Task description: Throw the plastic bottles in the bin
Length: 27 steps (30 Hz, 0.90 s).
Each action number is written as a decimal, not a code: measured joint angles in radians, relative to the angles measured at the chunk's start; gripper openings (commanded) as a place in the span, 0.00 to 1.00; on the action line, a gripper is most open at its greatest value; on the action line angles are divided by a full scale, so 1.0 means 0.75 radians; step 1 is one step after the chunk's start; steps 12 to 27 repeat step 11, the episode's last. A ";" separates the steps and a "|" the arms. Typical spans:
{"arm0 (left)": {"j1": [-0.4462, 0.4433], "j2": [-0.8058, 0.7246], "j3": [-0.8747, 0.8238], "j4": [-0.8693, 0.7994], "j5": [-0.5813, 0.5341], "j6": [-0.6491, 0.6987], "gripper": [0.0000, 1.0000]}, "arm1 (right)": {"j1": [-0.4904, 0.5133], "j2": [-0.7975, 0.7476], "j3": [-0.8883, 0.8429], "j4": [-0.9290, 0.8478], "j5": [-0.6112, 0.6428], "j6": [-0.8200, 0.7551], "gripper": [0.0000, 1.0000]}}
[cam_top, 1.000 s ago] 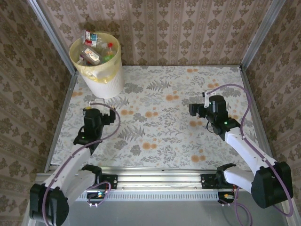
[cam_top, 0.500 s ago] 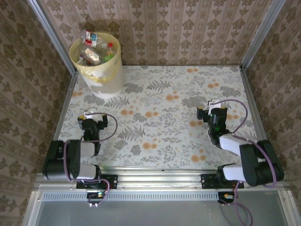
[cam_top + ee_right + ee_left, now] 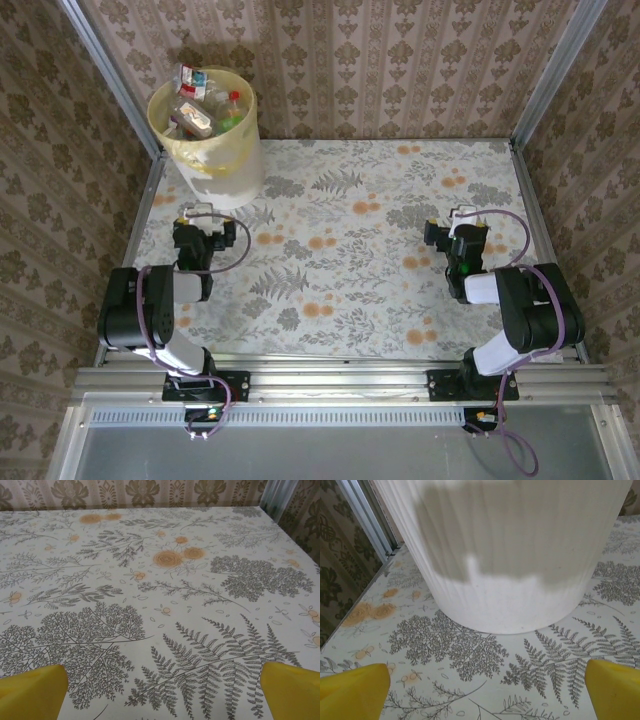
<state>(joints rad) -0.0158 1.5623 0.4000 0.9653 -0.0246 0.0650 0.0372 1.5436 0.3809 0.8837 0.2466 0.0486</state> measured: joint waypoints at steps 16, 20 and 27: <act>0.000 0.000 -0.001 -0.076 0.004 -0.001 1.00 | 0.000 0.000 0.000 -0.002 -0.020 0.010 1.00; 0.000 0.000 -0.001 -0.076 0.004 -0.001 1.00 | 0.000 0.000 0.000 -0.002 -0.020 0.010 1.00; 0.000 0.000 -0.001 -0.076 0.004 -0.001 1.00 | 0.000 0.000 0.000 -0.002 -0.020 0.010 1.00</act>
